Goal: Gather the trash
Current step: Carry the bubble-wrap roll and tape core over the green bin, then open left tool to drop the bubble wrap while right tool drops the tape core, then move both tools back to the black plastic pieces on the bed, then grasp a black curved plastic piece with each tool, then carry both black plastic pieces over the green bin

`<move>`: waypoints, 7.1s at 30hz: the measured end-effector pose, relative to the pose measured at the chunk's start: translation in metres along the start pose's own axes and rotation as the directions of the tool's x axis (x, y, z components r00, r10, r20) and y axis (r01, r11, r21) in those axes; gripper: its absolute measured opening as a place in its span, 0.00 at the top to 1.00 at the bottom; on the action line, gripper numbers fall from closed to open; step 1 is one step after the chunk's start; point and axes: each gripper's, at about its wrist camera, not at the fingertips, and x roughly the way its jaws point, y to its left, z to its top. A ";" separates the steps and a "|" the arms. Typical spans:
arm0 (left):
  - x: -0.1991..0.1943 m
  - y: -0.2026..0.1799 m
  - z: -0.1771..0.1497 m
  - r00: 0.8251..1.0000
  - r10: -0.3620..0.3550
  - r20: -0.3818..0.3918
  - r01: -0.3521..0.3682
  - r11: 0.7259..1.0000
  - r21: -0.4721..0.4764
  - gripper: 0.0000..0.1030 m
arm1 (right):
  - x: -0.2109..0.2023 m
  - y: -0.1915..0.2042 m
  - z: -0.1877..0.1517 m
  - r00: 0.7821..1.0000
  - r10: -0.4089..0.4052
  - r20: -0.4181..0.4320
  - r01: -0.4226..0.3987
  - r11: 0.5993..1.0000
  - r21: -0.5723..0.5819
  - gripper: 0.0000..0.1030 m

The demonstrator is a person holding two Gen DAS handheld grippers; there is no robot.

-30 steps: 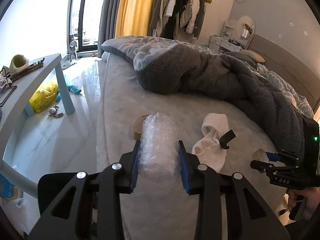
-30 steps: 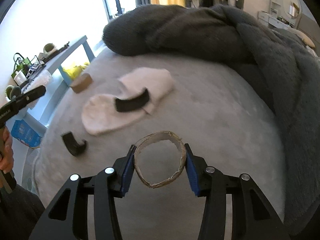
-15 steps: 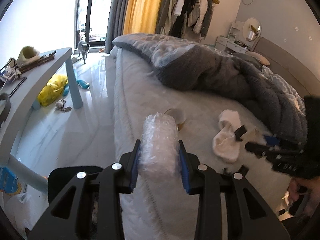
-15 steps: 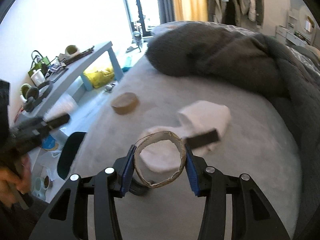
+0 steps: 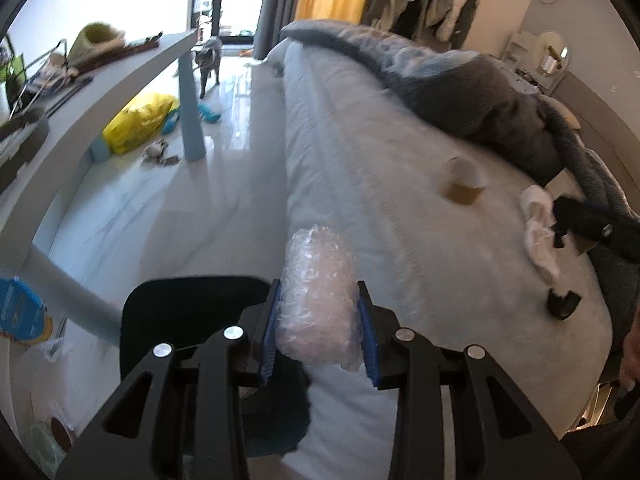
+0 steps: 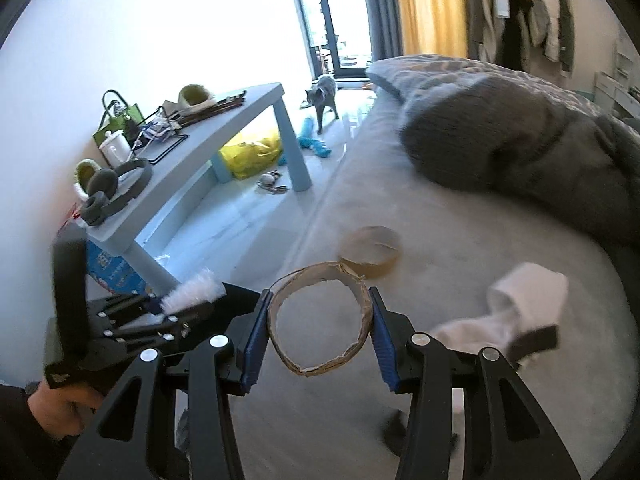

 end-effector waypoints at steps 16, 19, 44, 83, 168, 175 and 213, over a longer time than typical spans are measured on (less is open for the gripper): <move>0.034 0.079 -0.030 0.981 0.056 -0.187 -0.073 0.994 -0.085 0.63 | 0.056 0.084 0.024 0.994 0.100 -0.041 -0.103 0.992 -0.072 0.54; 0.042 0.092 -0.038 0.971 0.056 -0.230 -0.079 0.993 -0.092 0.63 | 0.066 0.098 0.026 0.992 0.115 -0.049 -0.119 0.989 -0.084 0.54; 0.026 0.163 -0.067 0.955 0.045 -0.295 -0.087 0.987 -0.133 0.43 | 0.176 0.174 0.008 0.967 0.116 -0.226 -0.149 0.980 -0.134 0.54; -0.153 0.145 0.016 0.966 0.055 0.252 -0.032 0.995 -0.097 0.65 | 0.294 0.224 -0.087 0.829 -0.022 -0.558 -0.123 0.967 -0.221 0.34; 0.006 -0.194 -0.007 0.951 -0.282 -0.130 0.309 0.895 0.323 0.08 | -0.008 -0.148 -0.050 0.989 -0.146 -0.022 0.146 0.989 0.001 0.52; 0.017 -0.207 -0.014 0.954 -0.260 -0.148 0.297 0.890 0.347 0.17 | -0.017 -0.155 -0.053 0.989 -0.148 -0.012 0.148 0.989 0.012 0.54; -0.003 -0.142 0.003 0.981 -0.190 -0.023 0.190 0.946 0.262 0.52 | -0.022 -0.088 -0.003 0.994 -0.103 0.049 0.105 0.993 -0.059 0.54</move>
